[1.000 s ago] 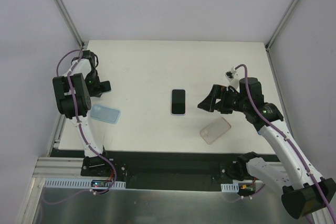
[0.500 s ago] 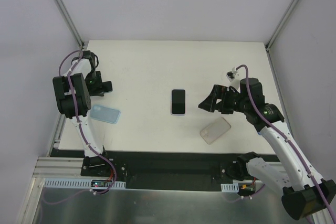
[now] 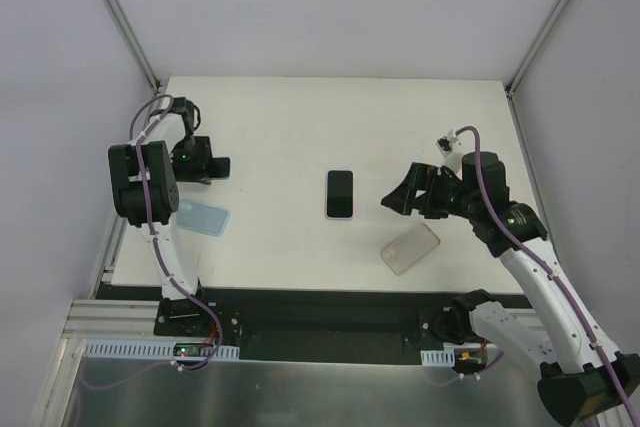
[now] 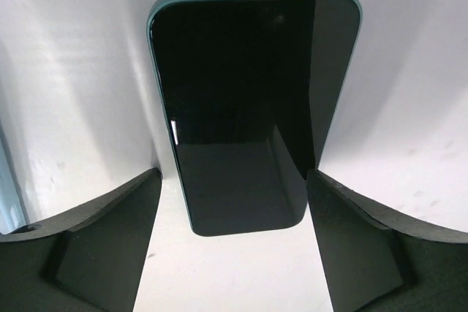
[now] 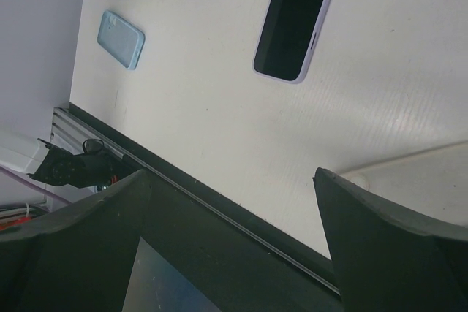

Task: Put the phone into the phone case

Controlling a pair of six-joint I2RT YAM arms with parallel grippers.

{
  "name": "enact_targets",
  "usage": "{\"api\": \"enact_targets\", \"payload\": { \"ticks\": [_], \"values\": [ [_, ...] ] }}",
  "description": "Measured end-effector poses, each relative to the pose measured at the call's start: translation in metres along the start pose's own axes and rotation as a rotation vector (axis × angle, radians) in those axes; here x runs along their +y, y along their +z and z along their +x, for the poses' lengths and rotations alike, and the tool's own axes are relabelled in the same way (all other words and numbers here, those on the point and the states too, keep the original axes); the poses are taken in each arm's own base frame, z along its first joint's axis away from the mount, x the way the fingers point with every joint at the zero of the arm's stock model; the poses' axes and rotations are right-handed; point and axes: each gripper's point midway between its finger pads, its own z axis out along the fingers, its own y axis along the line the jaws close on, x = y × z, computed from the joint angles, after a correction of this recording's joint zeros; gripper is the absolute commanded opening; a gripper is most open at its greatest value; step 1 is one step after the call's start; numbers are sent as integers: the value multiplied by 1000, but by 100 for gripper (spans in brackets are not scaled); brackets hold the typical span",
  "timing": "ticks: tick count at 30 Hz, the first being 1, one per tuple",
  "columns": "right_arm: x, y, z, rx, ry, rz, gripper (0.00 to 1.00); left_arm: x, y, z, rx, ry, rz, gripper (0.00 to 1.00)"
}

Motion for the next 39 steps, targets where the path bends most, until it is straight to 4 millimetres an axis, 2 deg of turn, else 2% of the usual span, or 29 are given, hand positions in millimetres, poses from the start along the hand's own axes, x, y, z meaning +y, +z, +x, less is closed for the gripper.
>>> {"api": "enact_targets", "payload": {
  "ticks": [5,10,15,19,23,27,29,34,39],
  "values": [
    [-4,-3,2,-2,4,26,96,6,-7,49,49,172,12,79],
    [-6,-9,2,-30,-2,39,96,24,-13,96,101,348,15,78],
    [-12,-10,4,-34,2,65,96,57,-23,134,117,539,9,78],
    [-19,-8,10,-29,14,86,96,96,-29,159,131,695,-10,78],
    [-23,-5,14,-20,23,97,96,131,-34,169,143,800,-31,81],
    [-26,-3,18,-13,34,103,96,160,-40,168,144,878,-50,95],
    [-27,-1,19,-12,39,102,96,171,-45,166,144,904,-58,98],
    [-24,5,21,-10,56,63,96,172,-58,159,123,942,-23,99],
    [-22,19,31,26,75,11,96,168,-58,143,63,927,-39,99]
  ]
}}
